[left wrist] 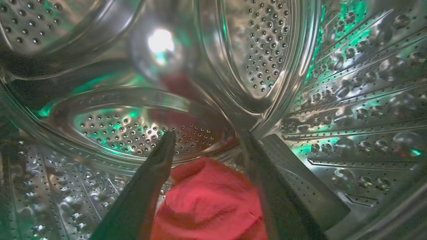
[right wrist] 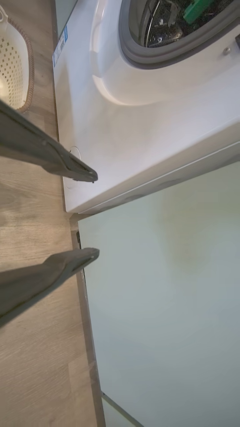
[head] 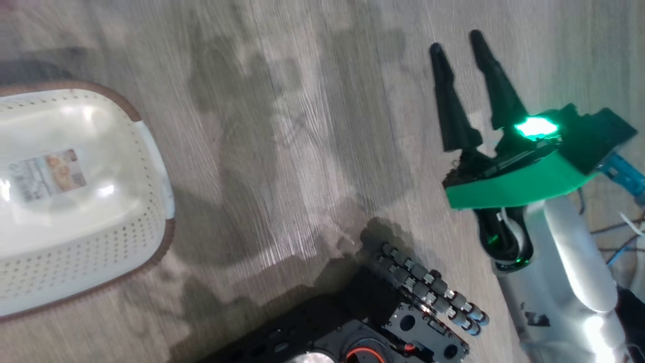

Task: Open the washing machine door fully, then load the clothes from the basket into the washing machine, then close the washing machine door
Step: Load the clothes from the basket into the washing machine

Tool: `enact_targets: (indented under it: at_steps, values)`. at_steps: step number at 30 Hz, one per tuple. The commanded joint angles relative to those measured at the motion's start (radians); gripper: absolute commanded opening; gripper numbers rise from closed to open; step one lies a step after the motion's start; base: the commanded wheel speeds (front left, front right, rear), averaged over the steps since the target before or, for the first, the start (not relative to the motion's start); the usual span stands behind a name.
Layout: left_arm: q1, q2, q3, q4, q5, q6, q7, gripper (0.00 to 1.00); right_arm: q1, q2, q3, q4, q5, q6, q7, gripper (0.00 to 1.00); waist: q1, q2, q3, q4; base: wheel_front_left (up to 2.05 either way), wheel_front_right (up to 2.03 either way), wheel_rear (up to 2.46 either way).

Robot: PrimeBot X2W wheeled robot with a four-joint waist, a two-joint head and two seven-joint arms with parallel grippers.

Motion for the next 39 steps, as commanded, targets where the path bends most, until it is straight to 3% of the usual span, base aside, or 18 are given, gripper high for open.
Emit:
enact_targets:
  at_steps: [1, 9, 22, 39]
  values:
    - [0.03, 0.01, 0.009, -0.042, -0.009, 0.0, -0.004, 1.0, 0.031, 0.0, -0.003, -0.019, -0.023, 0.0, -0.006, 1.0, 0.0, -0.0001, -0.035, 0.024, 0.0, 0.0, 0.0]
    - [0.205, -0.04, 0.05, -0.112, -0.037, 0.002, -0.004, 1.0, 0.045, 0.0, -0.047, -0.005, -0.095, 0.0, -0.006, 1.0, 0.0, -0.0001, -0.153, 0.089, 0.0, 0.0, 0.0]
    - [0.666, -0.162, 0.161, -0.244, -0.103, 0.0, -0.004, 1.0, 0.133, 0.0, -0.098, 0.053, -0.21, 0.0, -0.006, 1.0, 0.0, -0.0001, -0.473, 0.218, 0.0, 0.0, 0.0]
    - [1.202, -0.295, 0.174, -0.506, -0.085, -0.001, -0.004, 1.0, 0.259, 0.0, -0.145, 0.089, -0.241, 0.0, -0.006, 1.0, 0.0, -0.0001, -0.762, 0.33, 0.0, 0.0, 0.0]
